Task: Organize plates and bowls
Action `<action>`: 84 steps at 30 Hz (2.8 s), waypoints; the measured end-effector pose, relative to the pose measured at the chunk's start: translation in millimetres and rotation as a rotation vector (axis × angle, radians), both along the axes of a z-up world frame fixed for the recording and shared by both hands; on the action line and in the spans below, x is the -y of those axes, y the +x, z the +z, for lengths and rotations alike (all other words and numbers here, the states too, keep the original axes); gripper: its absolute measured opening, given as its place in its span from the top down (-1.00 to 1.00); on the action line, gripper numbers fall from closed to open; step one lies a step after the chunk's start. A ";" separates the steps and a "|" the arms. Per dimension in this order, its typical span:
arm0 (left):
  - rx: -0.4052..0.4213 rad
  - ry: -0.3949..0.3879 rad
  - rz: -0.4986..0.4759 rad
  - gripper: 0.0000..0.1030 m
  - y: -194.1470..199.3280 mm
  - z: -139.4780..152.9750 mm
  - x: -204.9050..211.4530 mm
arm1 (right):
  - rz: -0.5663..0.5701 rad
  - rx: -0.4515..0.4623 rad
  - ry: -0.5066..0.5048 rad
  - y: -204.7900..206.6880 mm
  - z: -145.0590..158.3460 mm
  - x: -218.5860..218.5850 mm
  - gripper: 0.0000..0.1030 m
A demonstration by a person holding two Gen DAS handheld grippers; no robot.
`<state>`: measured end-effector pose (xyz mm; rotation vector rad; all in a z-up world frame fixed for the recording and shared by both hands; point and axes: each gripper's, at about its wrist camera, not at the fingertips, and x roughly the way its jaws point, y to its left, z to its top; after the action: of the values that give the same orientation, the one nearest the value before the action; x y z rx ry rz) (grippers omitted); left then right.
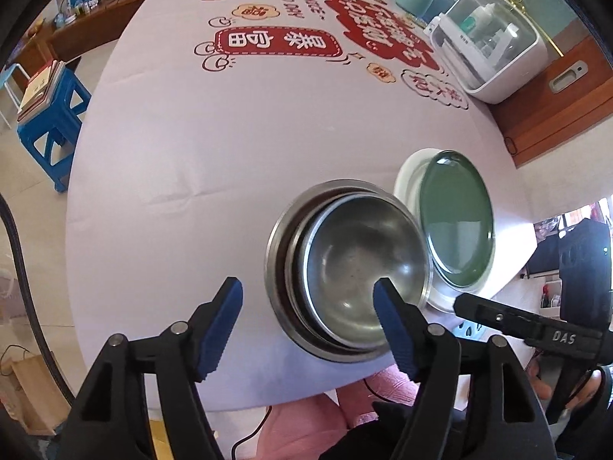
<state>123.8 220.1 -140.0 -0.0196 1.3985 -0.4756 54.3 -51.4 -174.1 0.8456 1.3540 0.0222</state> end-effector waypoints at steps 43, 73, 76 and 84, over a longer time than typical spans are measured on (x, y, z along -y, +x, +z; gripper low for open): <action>-0.290 -0.051 -0.018 0.24 42.8 -82.6 12.2 | -0.129 -0.203 0.261 29.0 -57.9 -10.5 0.32; -0.077 -0.138 -0.003 0.27 22.1 -17.7 12.9 | 0.023 0.101 0.100 31.2 2.4 -4.8 0.38; -0.050 -0.166 0.012 0.27 20.9 -11.3 17.1 | 0.025 0.143 0.089 26.7 10.5 2.4 0.38; -0.026 -0.221 -0.006 0.25 13.0 -2.8 53.9 | -0.009 0.196 0.046 9.4 25.9 30.8 0.38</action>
<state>136.9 166.2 -142.8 -0.2012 1.3663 -0.6348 63.6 -82.2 -148.2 0.8653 1.1695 0.1269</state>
